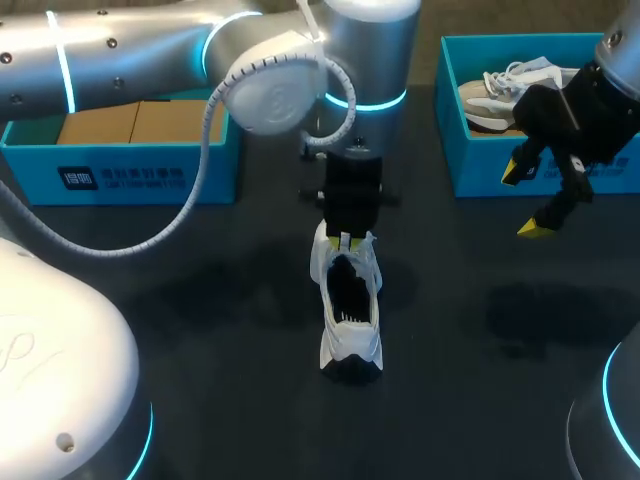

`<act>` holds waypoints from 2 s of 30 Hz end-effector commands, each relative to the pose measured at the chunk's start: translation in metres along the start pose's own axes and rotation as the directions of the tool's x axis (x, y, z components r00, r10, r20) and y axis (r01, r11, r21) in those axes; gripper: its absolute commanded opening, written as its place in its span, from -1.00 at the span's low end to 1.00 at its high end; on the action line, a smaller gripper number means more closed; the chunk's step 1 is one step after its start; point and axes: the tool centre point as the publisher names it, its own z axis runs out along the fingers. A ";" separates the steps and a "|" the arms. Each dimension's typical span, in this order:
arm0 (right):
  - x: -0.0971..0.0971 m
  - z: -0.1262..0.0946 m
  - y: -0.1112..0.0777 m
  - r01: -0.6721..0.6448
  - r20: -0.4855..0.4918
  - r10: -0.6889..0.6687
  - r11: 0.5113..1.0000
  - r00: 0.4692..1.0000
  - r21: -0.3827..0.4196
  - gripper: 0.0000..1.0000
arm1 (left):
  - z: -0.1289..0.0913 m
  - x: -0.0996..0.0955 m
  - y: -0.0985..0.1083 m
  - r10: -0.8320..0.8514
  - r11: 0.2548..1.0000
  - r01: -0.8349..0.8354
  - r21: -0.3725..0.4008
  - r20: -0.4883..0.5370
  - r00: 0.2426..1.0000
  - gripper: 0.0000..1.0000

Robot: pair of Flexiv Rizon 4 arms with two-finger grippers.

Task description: Take the shoe out of the shoebox, open the shoe tongue, remove and reinsert the insole, then place the shoe into the shoebox

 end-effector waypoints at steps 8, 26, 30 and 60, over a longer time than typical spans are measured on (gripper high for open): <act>-0.001 0.001 0.001 -0.001 0.000 0.001 1.000 1.000 0.003 1.00 | 0.003 0.009 -0.021 -0.020 1.000 0.020 -0.014 -0.017 1.000 -0.55; -0.001 0.001 0.001 -0.001 0.000 0.001 1.000 1.000 0.003 1.00 | 0.004 0.020 -0.051 -0.264 0.960 0.263 -0.092 0.004 0.964 -0.22; -0.001 0.001 0.001 -0.001 0.000 0.001 1.000 1.000 0.003 1.00 | -0.009 0.023 -0.059 -0.382 0.917 0.385 -0.104 0.055 0.923 1.00; -0.001 0.001 0.001 -0.001 0.000 0.001 1.000 1.000 0.003 1.00 | -0.012 0.026 -0.071 -0.736 0.667 0.743 -0.049 0.109 0.668 1.00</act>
